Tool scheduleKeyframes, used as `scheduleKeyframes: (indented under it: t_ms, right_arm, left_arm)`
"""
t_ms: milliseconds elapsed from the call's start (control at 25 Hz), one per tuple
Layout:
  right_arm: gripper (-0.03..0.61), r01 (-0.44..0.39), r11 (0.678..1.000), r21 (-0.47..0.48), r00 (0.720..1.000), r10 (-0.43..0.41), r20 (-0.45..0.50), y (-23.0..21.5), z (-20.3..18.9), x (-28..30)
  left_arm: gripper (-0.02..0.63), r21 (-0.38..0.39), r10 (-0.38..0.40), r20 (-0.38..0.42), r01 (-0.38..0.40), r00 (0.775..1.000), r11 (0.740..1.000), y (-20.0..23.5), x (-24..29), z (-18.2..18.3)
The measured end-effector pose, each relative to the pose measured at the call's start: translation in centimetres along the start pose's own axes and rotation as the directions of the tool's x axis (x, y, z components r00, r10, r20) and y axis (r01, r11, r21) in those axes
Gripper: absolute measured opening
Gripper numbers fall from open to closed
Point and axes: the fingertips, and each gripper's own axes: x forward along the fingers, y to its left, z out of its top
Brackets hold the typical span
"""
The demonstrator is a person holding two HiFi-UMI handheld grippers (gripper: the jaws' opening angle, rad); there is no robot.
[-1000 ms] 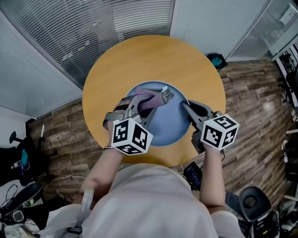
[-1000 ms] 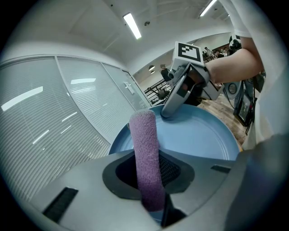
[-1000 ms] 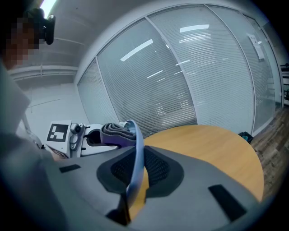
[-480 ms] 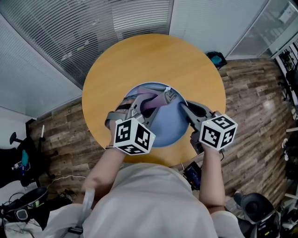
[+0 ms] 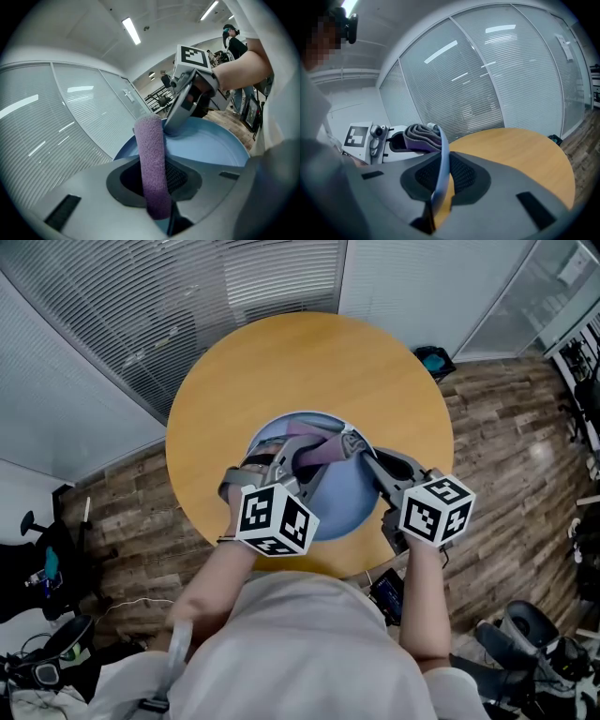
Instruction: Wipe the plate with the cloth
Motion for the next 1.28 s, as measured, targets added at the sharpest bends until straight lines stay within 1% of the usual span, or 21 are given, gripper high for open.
scheduleKeyframes:
  t_ms: [280,560,960,1280]
  right_arm:
    - [0.043,0.010,1.000,0.005,1.000,-0.010,0.025,-0.2,0.4,-0.2]
    - [0.043,0.005,1.000,0.008,0.999,-0.005,0.034,-0.6,0.4,-0.5]
    - [0.044,-0.003,1.000,0.012,0.999,0.002,0.051,-1.0,0.9,-0.7]
    - [0.048,-0.007,1.000,0.028,0.998,0.005,0.068,-1.4,1.1,-1.0]
  left_arm:
    - [0.078,0.039,-0.004,0.001,0.004,1.000,0.999,-0.2,0.1,0.3]
    - [0.078,0.072,0.004,-0.017,-0.003,1.000,0.997,-0.7,0.4,0.4]
    - [0.078,0.085,0.012,-0.034,-0.009,0.999,0.996,-0.7,0.4,0.1]
    - [0.078,0.086,0.023,-0.058,-0.018,0.998,0.996,-0.5,0.0,-1.1]
